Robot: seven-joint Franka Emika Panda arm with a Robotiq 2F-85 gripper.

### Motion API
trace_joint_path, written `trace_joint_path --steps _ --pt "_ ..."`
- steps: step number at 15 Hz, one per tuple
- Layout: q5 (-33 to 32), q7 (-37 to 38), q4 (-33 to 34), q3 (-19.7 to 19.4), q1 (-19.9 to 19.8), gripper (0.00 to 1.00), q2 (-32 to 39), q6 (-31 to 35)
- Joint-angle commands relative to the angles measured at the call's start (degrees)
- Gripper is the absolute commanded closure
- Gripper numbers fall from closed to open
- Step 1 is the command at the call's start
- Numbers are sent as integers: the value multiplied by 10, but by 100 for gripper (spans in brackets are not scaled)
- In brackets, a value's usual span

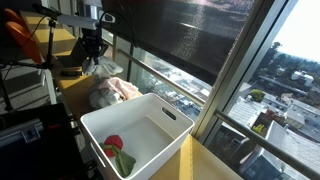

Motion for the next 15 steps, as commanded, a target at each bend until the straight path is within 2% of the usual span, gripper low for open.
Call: trace_joint_path --steps 1,6,11,15 --pt "-16 19 99 7 3 96 107 -11" --pt "-62 24 185 -21 -10 96 225 -16" --pt "-81 27 232 -60 -26 96 351 21" --pt "-75 39 245 -66 -20 96 396 19"
